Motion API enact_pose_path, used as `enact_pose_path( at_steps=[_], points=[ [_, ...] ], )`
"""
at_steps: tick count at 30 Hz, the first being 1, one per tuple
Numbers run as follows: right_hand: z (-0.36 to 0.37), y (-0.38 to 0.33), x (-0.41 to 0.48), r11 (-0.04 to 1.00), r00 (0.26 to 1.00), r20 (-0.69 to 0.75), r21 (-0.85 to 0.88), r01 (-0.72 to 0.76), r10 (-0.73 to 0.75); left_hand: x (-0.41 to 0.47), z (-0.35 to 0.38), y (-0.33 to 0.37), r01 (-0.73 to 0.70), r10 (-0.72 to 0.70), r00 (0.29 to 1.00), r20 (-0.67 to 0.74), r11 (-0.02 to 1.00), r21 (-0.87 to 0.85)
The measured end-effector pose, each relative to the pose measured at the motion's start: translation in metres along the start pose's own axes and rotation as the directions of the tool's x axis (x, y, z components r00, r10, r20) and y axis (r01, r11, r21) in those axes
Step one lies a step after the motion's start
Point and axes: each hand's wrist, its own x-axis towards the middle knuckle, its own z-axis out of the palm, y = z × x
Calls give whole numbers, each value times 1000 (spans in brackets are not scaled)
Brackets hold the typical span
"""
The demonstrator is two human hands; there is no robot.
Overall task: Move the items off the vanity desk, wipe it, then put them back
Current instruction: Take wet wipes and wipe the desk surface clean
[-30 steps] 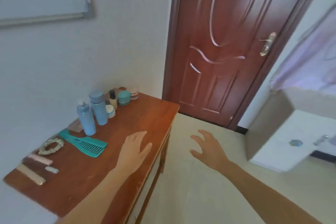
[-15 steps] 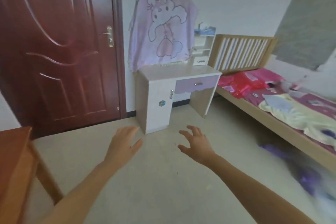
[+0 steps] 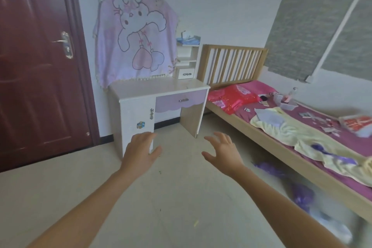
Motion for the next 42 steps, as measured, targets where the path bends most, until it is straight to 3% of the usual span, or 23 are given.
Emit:
enact_pose_path(
  at_steps=[11, 14, 22, 29, 32, 36, 42],
  points=[
    [-20, 82, 160, 987, 999, -25, -157, 32, -37, 195, 57, -2, -98, 94, 993, -77, 993, -58],
    [-29, 109, 207, 994, 996, -87, -106, -11, 2, 249, 79, 3, -95, 88, 992, -86, 991, -91],
    [4, 207, 296, 997, 995, -60, -31, -76, 74, 347, 178, 11, -50, 54, 998, 30, 991, -125],
    [-12, 306, 408, 999, 991, -130, 11, 34, -33, 470, 250, 50, -65, 62, 997, -45, 994, -82],
    [-19, 338, 463, 987, 971, -192, 47, 154, -143, 516, 265, 64, -49, 42, 995, -96, 996, -78],
    [-3, 358, 530, 981, 983, -78, 88, 175, -168, 559, 283, 57, 24, -29, 994, -104, 999, -46],
    [29, 376, 630, 964, 968, -23, 88, 249, -248, 634, 305, 8, 123, -118, 978, -172, 992, 18]
  ],
)
